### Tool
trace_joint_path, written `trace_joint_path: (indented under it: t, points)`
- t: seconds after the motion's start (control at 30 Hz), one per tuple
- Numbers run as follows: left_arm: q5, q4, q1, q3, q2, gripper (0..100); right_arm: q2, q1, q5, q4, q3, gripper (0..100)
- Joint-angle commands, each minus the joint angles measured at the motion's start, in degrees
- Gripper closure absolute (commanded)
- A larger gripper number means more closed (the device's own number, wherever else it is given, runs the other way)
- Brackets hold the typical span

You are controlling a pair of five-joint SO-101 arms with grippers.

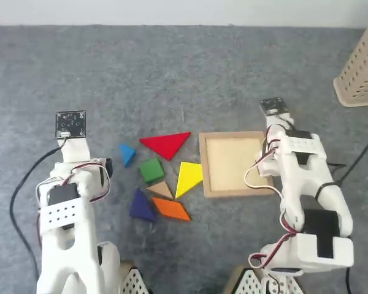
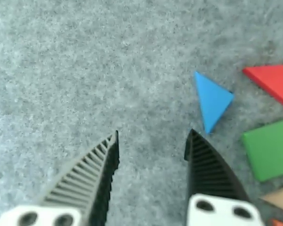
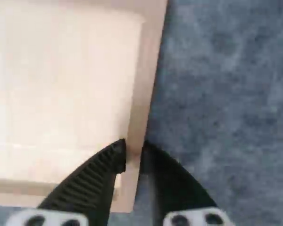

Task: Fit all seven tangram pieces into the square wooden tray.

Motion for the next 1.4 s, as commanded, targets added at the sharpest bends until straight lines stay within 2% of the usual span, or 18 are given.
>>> trace_joint_path:
  t: [0.0,0.1,0.33,0.63,0.87,0.97,1.17,1.37]
  points:
    - [0.9,-1.3,-0.1,-0.1,0.1,78,-1.6,0.3,4.6,0.9,-0.1,97.3]
    - [1.0,-1.4,-0.1,-0.1,0.1,78,-1.6,0.7,4.5,1.0,-0.4,97.5]
    - [1.0,-1.4,-0.1,-0.1,0.1,78,-1.6,9.3,4.8,0.9,-3.4,97.2]
    - [1.1,-1.4,-0.1,-0.2,0.1,78,-1.5,2.1,4.5,2.0,-1.2,97.4]
    - [1.1,-1.4,-0.1,-0.1,0.1,78,-1.1,13.6,4.8,2.7,-5.8,97.2]
    - [1.1,-1.4,-0.1,-0.1,0.1,78,-1.0,15.1,5.6,2.3,-6.5,97.2]
    - [1.1,-1.4,-0.1,-0.1,0.1,78,-0.9,9.5,6.4,2.8,-5.5,97.3]
    - [1.1,-1.4,-0.1,-0.2,0.1,78,-1.2,-3.6,1.3,2.8,-1.5,97.4]
